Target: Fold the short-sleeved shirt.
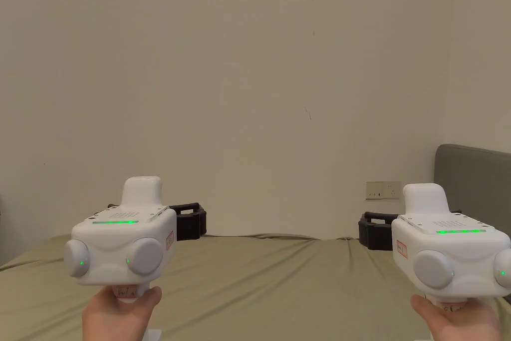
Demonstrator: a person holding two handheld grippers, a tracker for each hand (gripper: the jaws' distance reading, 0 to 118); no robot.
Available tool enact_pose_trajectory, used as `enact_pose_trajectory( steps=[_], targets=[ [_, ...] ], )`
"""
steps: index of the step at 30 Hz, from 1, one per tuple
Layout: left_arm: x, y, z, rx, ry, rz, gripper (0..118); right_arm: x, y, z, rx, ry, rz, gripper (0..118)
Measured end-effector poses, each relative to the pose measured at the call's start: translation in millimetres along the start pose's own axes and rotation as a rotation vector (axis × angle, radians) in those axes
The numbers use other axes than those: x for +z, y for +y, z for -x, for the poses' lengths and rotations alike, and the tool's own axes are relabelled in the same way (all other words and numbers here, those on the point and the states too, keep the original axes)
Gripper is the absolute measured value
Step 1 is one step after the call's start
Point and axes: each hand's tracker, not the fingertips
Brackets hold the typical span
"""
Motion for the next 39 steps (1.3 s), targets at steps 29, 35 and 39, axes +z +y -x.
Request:
enact_pose_trajectory(
  steps=[29, 35, 39],
  targets=[
    [1.7, 6.3, -1.6, -0.015, -0.007, -0.012, 118, -3.2, 5.5, 0.4, -0.004, -0.005, 0.003, 118],
    [1.7, 8.1, -3.4, -0.031, -0.002, -0.019, 118, -3.4, 7.6, 0.7, -0.005, -0.004, -0.005, 118],
    [0.2, 10.4, -3.2, -0.01, -0.007, -0.017, 118, -3.5, 8.8, -0.2, -0.001, -0.005, -0.001, 118]
  ],
)
